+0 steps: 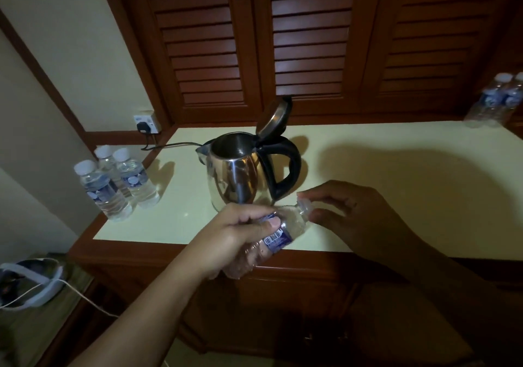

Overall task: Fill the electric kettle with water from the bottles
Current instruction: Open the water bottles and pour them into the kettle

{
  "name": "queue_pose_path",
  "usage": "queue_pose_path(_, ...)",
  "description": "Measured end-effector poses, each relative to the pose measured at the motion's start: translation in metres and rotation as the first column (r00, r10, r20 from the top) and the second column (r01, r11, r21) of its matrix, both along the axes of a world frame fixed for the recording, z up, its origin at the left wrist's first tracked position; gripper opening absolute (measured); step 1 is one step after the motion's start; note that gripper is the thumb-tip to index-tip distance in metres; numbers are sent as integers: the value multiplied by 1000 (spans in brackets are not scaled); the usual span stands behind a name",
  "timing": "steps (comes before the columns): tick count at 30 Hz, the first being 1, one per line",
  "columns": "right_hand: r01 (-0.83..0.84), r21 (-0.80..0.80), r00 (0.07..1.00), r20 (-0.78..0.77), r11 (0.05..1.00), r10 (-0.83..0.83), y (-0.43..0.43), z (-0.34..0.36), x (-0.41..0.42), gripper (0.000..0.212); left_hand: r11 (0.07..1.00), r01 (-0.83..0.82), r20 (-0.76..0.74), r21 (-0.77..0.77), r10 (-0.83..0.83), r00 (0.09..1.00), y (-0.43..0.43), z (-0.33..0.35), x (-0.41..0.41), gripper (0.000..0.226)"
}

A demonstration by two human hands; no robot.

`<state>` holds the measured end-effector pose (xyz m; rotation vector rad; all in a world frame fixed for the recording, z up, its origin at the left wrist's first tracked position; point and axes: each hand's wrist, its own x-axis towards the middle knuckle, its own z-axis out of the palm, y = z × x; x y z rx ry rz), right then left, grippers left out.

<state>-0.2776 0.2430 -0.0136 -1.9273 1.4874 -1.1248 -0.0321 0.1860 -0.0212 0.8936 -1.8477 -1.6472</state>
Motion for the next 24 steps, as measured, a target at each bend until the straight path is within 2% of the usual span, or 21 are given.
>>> queue_pose_path(2,-23,-11,998,63,1000,23,4,3,-15,30,980,62,-103,191,-43,994,-6,-3,-18,39)
queue_pose_path(4,-53,-24,992,115,998,56,7,8,-32,33,914,184,-209,362,-113,971,-10,-5,-39,49)
queue_pose_path(6,-70,-30,994,78,997,72,7,13,-52,33,825,325,-283,462,-210,936,-18,-8,-60,54)
queue_pose_path(8,-66,-45,998,-15,997,66,9,16,-77,26,696,456,-332,555,-317,888,-28,-8,-84,58)
queue_pose_path(10,-24,-106,987,-162,994,7,8,21,-104,16,582,562,-386,588,-409,827,-39,-7,-115,59)
queue_pose_path(12,-22,-246,944,-324,969,-61,1,24,-134,31,515,626,-411,586,-477,777,-48,-7,-154,60)
queue_pose_path(14,-59,-383,920,-380,922,-99,-7,27,-163,46,511,642,-401,572,-509,762,-50,-3,-197,61)
queue_pose_path(15,-50,-410,919,-376,911,-119,-11,27,-180,49,552,626,-381,551,-501,777,-51,0,-218,62)
queue_pose_path(16,-21,-412,923,-359,911,-141,-15,29,-199,50,636,590,-342,497,-481,807,-51,5,-238,60)
queue_pose_path(17,32,-396,927,-333,918,-176,-18,33,-219,51,759,514,-273,400,-437,857,-49,10,-258,52)
queue_pose_path(18,126,-328,926,-300,936,-230,-20,36,-238,52,878,405,-189,253,-366,911,-45,14,-279,35)
queue_pose_path(19,225,-209,913,-296,952,-281,-25,37,-259,55,959,277,-108,58,-270,957,-42,18,-298,19)
queue_pose_path(20,321,-19,887,-344,947,-308,-29,39,-276,60,978,113,-41,-174,-122,992,-40,22,-320,23)
queue_pose_path(21,391,144,846,-446,909,-293,-33,38,-292,70,928,-53,-26,-368,46,999,-39,22,-342,25)
queue_pose_path(22,410,228,814,-528,883,-242,-37,33,-305,78,863,-171,-42,-476,173,984,-41,20,-365,21)
queue_pose_path(23,411,240,804,-549,880,-226,-41,25,-317,74,832,-227,-67,-506,225,972,-42,19,-387,16)
queue_pose_path(24,411,195,823,-499,891,-270,-43,17,-328,65,824,-229,-70,-518,225,972,-44,16,-407,10)
